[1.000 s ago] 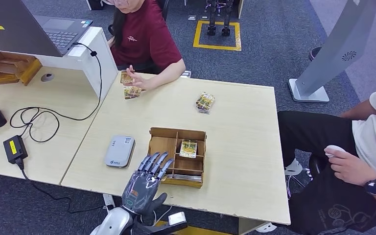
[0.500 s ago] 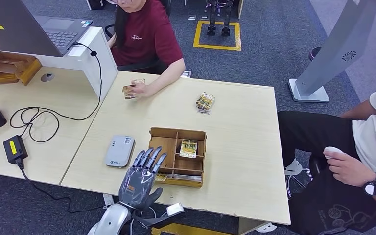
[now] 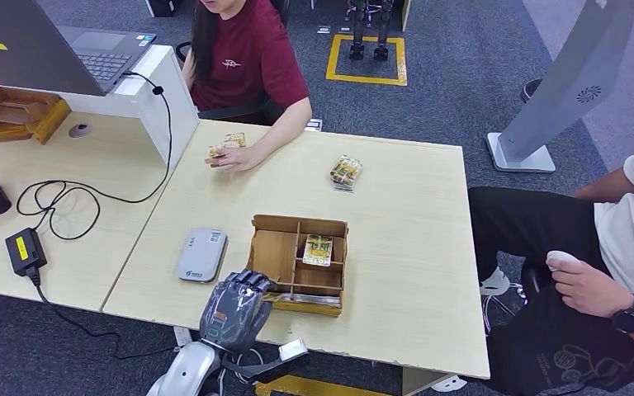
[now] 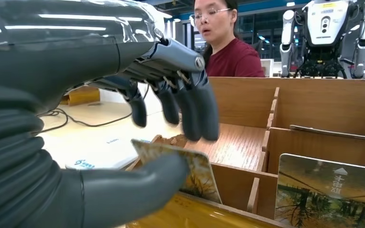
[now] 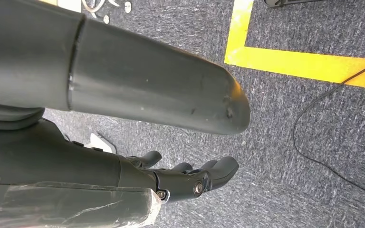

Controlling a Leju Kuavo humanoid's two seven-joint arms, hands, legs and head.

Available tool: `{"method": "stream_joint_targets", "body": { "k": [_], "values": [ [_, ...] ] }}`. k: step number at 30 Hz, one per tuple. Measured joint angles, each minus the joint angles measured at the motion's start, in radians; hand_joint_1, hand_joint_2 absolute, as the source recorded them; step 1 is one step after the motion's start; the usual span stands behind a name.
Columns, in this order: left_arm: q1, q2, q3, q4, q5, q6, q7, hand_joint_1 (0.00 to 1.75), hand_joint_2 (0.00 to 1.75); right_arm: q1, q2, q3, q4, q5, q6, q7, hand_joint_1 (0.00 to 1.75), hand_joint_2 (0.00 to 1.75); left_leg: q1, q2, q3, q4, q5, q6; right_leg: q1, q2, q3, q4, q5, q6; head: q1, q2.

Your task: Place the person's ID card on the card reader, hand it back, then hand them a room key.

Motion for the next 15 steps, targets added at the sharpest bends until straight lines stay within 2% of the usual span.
{"method": "stream_joint_targets", "body": {
  "k": [4, 9, 15],
  "values": [
    [0.000, 0.000, 0.003, 0.003, 0.012, -0.003, -0.007, 1.56, 1.75, 0.000, 0.000, 0.000, 0.000, 0.000, 0.000, -0.003, 0.00, 0.00, 0.000, 0.000, 0.000, 0.000, 0.000, 0.000, 0.000, 0.000, 0.000, 0.000, 0.000, 0.000, 0.000, 0.000],
    [-0.003, 0.000, 0.004, 0.008, 0.018, -0.005, -0.010, 1.74, 1.75, 0.000, 0.000, 0.000, 0.000, 0.000, 0.000, -0.005, 0.00, 0.00, 0.000, 0.000, 0.000, 0.000, 0.000, 0.000, 0.000, 0.000, 0.000, 0.000, 0.000, 0.000, 0.000, 0.000],
    [-0.006, -0.001, 0.004, 0.014, 0.053, -0.008, -0.028, 1.75, 1.75, -0.001, 0.000, 0.000, 0.000, 0.001, 0.000, -0.006, 0.00, 0.00, 0.000, 0.000, 0.000, 0.000, 0.000, 0.000, 0.000, 0.000, 0.000, 0.000, 0.000, 0.000, 0.000, 0.000]
  ]
}}
